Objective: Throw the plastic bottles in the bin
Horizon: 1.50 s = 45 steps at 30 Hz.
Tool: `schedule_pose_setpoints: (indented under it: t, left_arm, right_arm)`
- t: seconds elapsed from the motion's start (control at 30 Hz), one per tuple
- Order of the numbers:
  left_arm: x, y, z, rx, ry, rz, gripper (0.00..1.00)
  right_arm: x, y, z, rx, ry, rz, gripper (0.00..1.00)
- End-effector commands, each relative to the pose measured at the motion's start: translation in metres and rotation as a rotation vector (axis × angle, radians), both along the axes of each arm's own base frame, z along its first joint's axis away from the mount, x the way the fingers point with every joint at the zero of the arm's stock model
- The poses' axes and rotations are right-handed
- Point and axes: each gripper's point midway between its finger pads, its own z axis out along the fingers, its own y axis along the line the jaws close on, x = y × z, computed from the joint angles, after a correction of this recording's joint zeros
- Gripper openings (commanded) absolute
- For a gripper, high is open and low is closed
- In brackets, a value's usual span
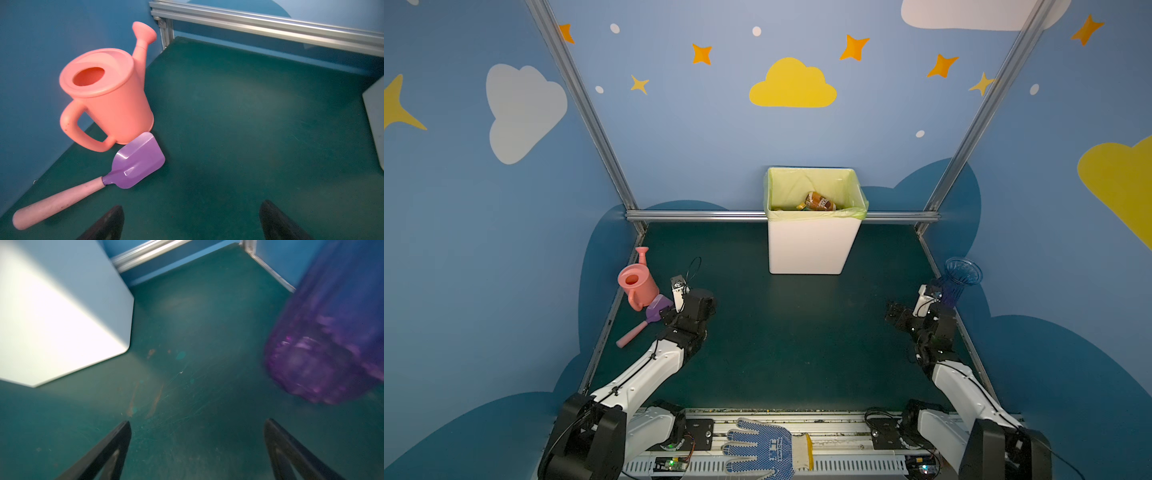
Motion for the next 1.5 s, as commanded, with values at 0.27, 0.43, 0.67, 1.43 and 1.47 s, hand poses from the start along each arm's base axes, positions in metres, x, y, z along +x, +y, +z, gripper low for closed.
schedule_pose_setpoints:
  t: [0.27, 0.43, 0.67, 1.43, 1.47]
  left_arm:
    - [-0.007, 0.031, 0.030, 0.052, -0.138, 0.136, 1.00]
    - [-0.013, 0.043, 0.033, 0.074, -0.169, 0.186, 1.00]
    - [-0.018, 0.068, 0.027, 0.064, -0.238, 0.289, 1.00]
    - [0.057, 0.036, -0.033, 0.070, -0.112, -0.088, 1.00]
    - [0.059, 0.035, -0.035, 0.068, -0.100, -0.094, 1.00]
  right_arm:
    - [0.058, 0.048, 0.001, -0.235, -0.149, 0.218, 0.98]
    - [0.061, 0.047, -0.019, -0.243, -0.152, 0.192, 0.98]
    - [0.068, 0.041, -0.021, -0.195, -0.099, 0.190, 0.98]
    - [0.068, 0.040, -0.021, -0.195, -0.098, 0.190, 0.98]
    - [0.068, 0.041, -0.021, -0.195, -0.099, 0.192, 0.98]
